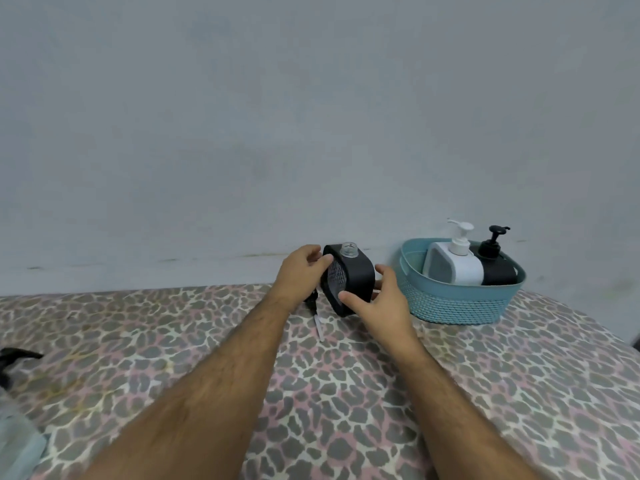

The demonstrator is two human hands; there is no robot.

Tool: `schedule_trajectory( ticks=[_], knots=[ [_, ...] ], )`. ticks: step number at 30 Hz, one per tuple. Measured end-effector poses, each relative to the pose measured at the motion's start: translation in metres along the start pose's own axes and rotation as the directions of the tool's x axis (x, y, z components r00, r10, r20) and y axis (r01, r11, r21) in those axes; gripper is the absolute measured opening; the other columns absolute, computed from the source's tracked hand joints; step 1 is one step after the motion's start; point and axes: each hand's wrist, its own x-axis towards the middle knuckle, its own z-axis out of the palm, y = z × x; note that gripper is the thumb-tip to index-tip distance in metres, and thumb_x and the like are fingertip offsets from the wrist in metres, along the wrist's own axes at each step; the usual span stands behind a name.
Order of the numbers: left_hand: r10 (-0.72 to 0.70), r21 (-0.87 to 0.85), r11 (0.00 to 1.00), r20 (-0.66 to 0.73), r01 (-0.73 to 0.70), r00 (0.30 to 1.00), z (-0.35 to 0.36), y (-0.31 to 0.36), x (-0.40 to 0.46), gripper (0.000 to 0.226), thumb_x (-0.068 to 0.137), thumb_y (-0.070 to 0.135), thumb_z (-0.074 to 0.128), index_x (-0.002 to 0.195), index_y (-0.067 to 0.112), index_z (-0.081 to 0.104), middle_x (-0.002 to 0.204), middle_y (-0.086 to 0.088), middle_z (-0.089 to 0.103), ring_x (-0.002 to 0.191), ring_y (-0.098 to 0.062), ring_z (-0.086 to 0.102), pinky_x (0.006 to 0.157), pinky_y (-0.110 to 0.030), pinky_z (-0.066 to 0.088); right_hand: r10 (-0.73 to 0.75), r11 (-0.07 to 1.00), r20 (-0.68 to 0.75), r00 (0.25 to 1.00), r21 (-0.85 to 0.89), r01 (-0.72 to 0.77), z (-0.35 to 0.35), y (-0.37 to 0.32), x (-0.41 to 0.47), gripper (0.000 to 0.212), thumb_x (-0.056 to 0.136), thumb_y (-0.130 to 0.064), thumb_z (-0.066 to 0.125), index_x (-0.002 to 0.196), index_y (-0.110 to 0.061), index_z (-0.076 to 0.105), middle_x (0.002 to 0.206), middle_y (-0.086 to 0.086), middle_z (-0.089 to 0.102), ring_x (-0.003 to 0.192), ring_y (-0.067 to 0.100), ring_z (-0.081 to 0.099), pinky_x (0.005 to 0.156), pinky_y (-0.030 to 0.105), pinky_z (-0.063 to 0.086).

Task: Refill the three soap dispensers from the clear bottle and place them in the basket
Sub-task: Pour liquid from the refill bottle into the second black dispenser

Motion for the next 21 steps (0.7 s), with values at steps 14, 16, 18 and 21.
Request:
schedule_trajectory(
  ticks=[14, 16, 18, 21],
  knots=[
    [0.052, -0.006, 0.999, 0.007, -0.052, 0.999, 0.005, -0.004, -0.004, 0.03, 0.095, 0.031, 0.06, 0.123, 0.021, 0.065, 0.107, 0.009, 0.07, 0.099, -0.004, 0.064, 0.087, -0.021, 0.049, -0.039, 0.991, 0.035, 0.999, 0.132, 0.034, 0.015, 0.012, 0.004, 0.052, 0.08, -0.023, 0.077, 0.118, -0.029, 0.043, 0.107, -0.015, 0.061, 0.1, 0.002, 0.06, 0.085, 0.03, 0.053],
    [0.057, 0.009, 0.998, 0.018, -0.058, 0.998, 0.001, 0.001, -0.012, 0.029, 0.094, 0.031, 0.061, 0.122, 0.022, 0.065, 0.106, 0.01, 0.069, 0.095, -0.003, 0.064, 0.081, -0.016, 0.048, -0.029, 0.988, 0.028, 0.999, 0.154, 0.025, 0.01, 0.011, 0.0, 0.051, 0.079, -0.019, 0.077, 0.119, -0.025, 0.046, 0.108, -0.012, 0.062, 0.101, 0.006, 0.062, 0.085, 0.029, 0.053],
    [0.058, -0.004, 0.998, 0.017, -0.058, 0.998, -0.003, 0.004, -0.022, 0.031, 0.093, 0.031, 0.063, 0.122, 0.021, 0.065, 0.108, 0.011, 0.069, 0.096, -0.005, 0.066, 0.085, -0.023, 0.051, -0.023, 0.984, 0.027, 0.999, 0.179, 0.018, 0.004, 0.007, -0.007, 0.05, 0.079, -0.017, 0.076, 0.119, -0.024, 0.048, 0.108, -0.01, 0.064, 0.101, 0.008, 0.063, 0.085, 0.031, 0.054],
    [0.055, -0.057, 0.997, -0.012, -0.056, 0.998, -0.012, 0.012, -0.044, 0.033, 0.092, 0.031, 0.065, 0.123, 0.019, 0.064, 0.11, 0.011, 0.067, 0.098, -0.009, 0.067, 0.088, -0.029, 0.054, -0.026, 0.971, 0.039, 0.999, 0.239, 0.016, -0.006, -0.006, -0.022, 0.053, 0.074, -0.017, 0.074, 0.12, -0.023, 0.048, 0.108, -0.007, 0.064, 0.099, 0.009, 0.064, 0.084, 0.033, 0.056]
  ],
)
